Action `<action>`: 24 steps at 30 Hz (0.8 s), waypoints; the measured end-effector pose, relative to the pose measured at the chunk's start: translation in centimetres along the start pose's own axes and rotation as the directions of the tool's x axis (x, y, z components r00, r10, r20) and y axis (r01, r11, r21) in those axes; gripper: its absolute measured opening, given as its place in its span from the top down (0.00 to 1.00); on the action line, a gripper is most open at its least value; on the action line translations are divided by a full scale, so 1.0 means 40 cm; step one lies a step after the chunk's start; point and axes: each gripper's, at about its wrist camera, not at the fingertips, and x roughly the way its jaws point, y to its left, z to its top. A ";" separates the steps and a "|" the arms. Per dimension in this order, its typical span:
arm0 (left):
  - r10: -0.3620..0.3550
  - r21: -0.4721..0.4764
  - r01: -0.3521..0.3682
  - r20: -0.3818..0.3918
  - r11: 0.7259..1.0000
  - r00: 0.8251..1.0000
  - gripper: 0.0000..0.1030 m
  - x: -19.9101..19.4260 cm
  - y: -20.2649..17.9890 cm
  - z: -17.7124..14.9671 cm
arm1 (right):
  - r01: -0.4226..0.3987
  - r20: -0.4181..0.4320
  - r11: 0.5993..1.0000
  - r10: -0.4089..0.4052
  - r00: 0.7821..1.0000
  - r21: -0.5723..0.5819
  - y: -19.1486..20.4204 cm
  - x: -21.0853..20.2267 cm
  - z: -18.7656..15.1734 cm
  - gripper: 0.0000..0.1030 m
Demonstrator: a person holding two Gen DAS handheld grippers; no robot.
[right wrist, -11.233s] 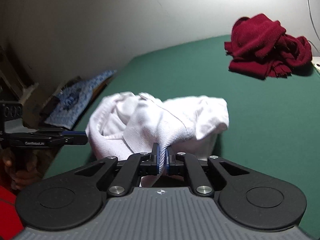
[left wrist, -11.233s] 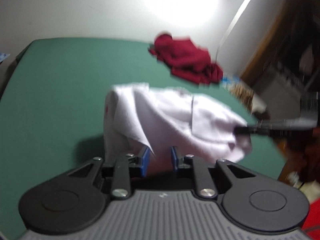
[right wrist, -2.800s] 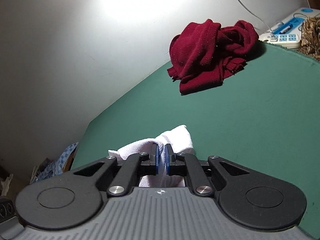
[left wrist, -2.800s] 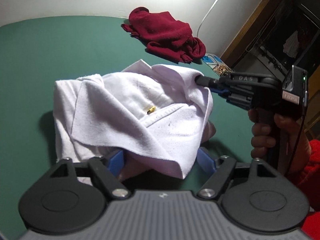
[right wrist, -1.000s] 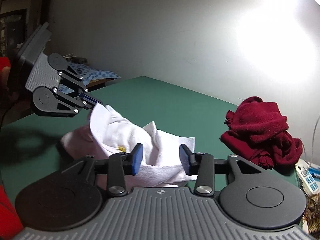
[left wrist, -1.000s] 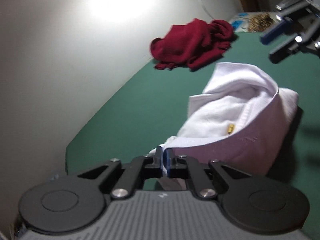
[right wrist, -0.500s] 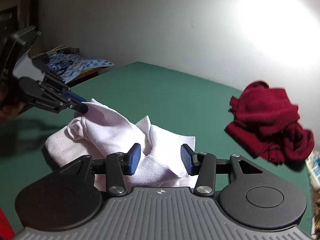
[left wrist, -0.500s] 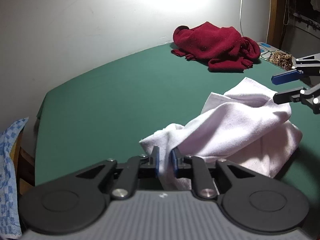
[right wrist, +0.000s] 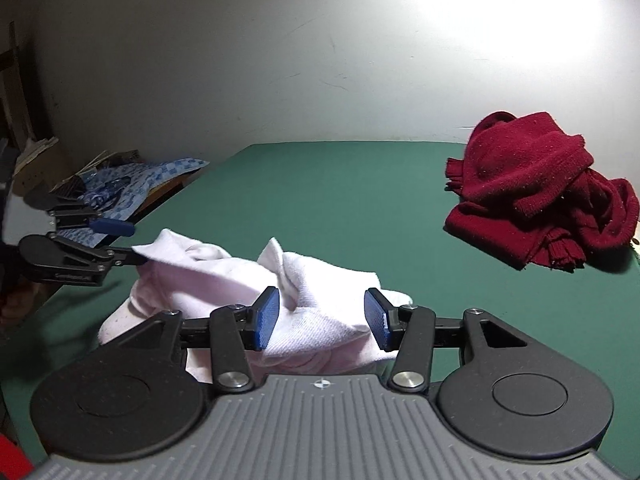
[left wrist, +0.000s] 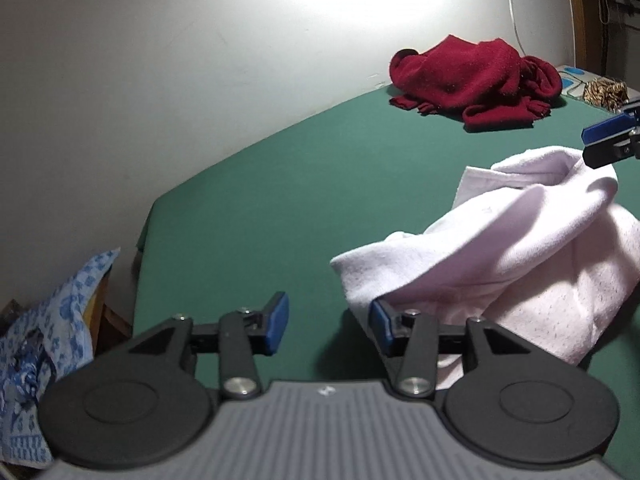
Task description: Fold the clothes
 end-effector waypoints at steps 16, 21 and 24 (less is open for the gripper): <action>0.033 -0.108 -0.024 0.078 0.994 0.996 0.55 -0.019 0.053 0.048 | -0.154 -0.004 0.924 0.163 0.987 -0.351 0.193 0.239 0.061 0.59; -0.025 -0.122 0.035 0.083 0.992 0.996 0.72 -0.042 0.047 0.028 | -0.362 -0.087 0.890 0.352 0.932 -0.278 0.185 0.228 0.098 0.98; -0.104 -0.032 0.107 0.086 0.994 0.991 0.77 -0.093 0.033 0.008 | -0.562 -0.205 0.793 0.524 0.826 -0.237 0.174 0.189 0.116 0.98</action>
